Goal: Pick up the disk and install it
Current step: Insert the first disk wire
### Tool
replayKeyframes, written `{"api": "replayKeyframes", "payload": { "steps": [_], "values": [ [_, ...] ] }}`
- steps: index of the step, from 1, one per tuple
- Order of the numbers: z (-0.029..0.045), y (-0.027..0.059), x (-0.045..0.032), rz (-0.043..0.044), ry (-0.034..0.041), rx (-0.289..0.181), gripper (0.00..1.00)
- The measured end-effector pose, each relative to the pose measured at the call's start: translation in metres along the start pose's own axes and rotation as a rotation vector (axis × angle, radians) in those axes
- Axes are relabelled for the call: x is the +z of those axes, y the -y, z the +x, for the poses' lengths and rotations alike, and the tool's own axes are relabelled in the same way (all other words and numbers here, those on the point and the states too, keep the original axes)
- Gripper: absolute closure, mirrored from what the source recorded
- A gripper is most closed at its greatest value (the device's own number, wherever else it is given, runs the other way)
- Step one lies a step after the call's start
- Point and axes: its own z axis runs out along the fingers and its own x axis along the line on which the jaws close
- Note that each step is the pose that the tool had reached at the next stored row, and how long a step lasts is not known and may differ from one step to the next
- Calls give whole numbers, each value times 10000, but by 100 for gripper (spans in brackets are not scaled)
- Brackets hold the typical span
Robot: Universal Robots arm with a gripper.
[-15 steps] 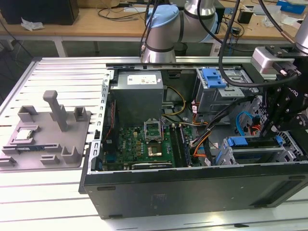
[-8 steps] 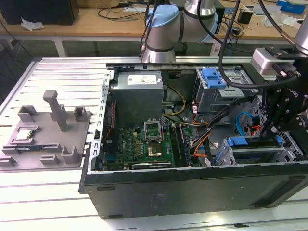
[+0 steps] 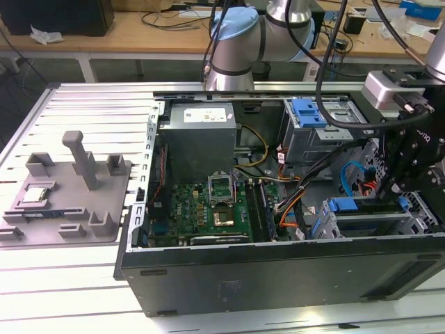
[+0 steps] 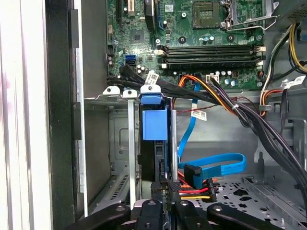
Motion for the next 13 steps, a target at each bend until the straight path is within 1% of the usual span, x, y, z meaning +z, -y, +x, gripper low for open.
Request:
{"api": "replayKeyframes", "payload": {
  "steps": [2,13],
  "values": [
    [0,0,9,-2,11,0,84],
    [0,0,10,0,2,0,84]
  ]
}}
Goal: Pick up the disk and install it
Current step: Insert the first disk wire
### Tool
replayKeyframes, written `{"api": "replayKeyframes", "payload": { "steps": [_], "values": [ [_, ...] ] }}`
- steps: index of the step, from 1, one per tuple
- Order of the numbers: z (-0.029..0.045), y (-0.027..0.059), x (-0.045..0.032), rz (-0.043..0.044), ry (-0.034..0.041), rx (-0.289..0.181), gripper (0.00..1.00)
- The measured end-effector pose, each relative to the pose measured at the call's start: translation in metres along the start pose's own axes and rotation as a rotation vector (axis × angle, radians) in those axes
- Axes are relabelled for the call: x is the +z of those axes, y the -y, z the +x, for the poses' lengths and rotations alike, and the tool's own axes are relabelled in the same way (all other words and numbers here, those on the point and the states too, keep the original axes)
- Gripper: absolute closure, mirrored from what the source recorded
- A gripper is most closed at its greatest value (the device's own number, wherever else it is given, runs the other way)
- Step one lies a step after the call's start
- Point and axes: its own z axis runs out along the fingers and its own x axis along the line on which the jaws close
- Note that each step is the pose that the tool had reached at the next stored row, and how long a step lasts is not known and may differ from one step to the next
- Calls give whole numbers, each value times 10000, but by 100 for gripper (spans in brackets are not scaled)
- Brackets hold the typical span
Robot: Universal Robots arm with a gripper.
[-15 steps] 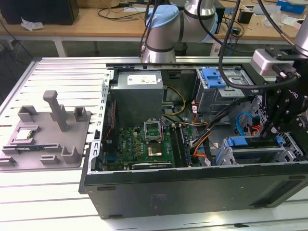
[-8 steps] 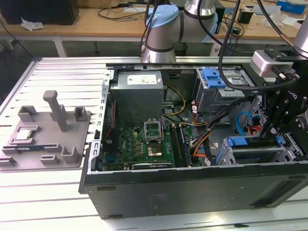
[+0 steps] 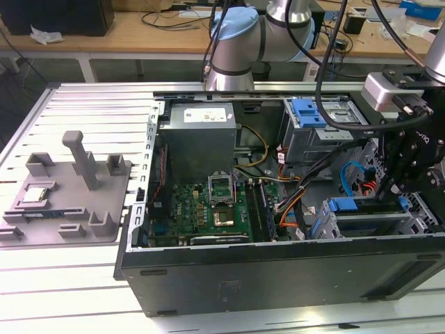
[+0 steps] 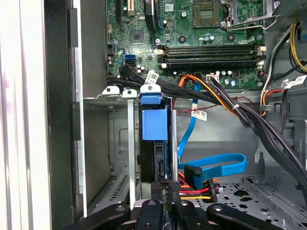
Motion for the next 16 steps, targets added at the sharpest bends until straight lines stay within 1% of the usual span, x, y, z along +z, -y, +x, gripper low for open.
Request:
{"api": "replayKeyframes", "payload": {
  "steps": [16],
  "values": [
    [-2,0,23,0,1,-1,84]
  ]
}}
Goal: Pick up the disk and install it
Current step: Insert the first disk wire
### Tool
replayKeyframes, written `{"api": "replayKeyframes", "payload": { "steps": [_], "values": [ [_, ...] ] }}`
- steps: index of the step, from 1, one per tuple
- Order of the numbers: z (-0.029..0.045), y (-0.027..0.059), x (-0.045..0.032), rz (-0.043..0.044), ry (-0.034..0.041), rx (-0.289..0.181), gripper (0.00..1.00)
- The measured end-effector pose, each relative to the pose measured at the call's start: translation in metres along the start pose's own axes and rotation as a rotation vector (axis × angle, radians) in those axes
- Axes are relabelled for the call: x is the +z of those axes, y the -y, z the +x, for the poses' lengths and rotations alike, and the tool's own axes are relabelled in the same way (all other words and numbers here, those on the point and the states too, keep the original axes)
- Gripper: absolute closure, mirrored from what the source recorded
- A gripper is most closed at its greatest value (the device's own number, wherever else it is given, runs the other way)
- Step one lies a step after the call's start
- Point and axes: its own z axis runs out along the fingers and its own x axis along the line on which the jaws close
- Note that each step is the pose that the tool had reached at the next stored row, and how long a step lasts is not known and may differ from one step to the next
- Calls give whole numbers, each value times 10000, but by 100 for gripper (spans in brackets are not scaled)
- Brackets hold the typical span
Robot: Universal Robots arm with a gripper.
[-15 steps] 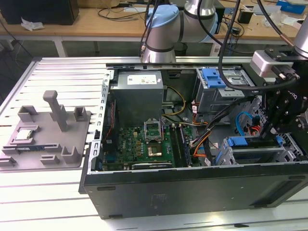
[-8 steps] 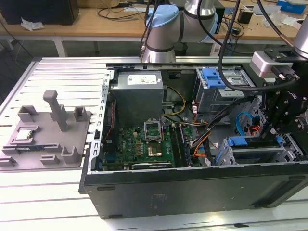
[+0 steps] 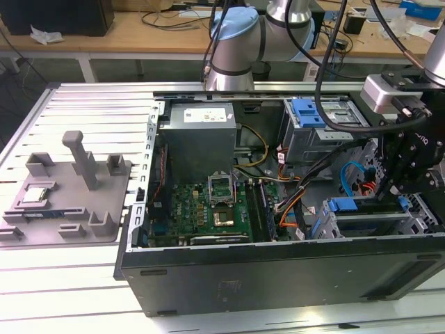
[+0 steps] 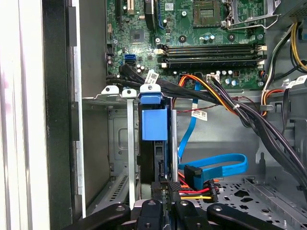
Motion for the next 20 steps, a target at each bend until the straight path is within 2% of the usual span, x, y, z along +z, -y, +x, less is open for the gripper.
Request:
{"api": "replayKeyframes", "payload": {
  "steps": [16,17,18,19,20],
  "values": [
    [0,0,6,-1,2,1,83],
    [0,-1,6,-1,3,1,77],
    [0,0,2,0,2,1,77],
    [0,0,-4,0,1,1,70],
    [1,0,-7,0,1,1,70]
  ]
}}
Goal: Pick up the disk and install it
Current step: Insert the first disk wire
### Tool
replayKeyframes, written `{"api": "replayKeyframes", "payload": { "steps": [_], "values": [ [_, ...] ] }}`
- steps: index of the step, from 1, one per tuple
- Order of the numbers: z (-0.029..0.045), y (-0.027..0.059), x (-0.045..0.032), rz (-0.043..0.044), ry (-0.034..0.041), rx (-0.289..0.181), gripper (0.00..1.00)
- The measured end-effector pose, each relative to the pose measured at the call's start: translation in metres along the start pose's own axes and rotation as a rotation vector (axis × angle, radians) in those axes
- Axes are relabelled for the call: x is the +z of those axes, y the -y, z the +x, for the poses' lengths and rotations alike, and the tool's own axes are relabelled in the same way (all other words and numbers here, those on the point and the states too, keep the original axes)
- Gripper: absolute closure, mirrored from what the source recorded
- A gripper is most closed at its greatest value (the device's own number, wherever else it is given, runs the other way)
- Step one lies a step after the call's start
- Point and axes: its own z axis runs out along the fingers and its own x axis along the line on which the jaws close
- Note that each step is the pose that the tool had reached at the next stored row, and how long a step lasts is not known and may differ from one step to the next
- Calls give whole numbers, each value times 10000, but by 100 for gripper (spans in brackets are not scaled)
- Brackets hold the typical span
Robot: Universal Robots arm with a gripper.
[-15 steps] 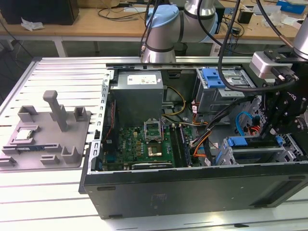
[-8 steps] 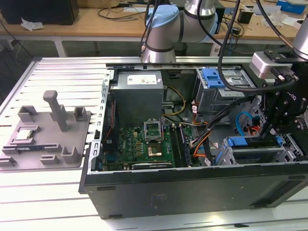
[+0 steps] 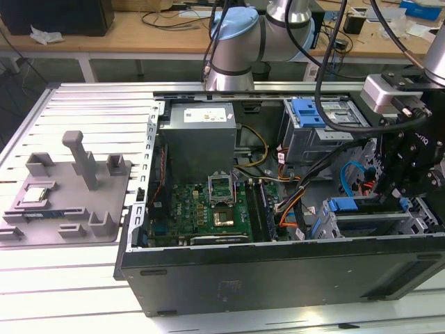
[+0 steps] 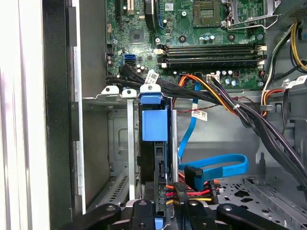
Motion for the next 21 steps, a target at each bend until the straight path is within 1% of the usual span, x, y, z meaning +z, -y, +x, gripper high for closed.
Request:
{"api": "replayKeyframes", "payload": {
  "steps": [4,7,8,10,14,15,17,19,20,21],
  "values": [
    [3,0,-62,1,-12,0,70],
    [2,0,-132,2,-39,0,70],
    [-1,1,-171,2,-61,-1,70],
    [-7,0,-216,3,-91,0,70],
    [-38,-9,-318,6,-187,-1,70],
    [-65,-13,-352,9,-237,-1,70],
    [-109,-17,-378,12,-284,-1,70],
    [-168,-20,-403,15,-336,0,70],
    [-207,-21,-423,17,-381,-1,70],
    [-259,-24,-449,20,-473,-2,70]
  ]
}}
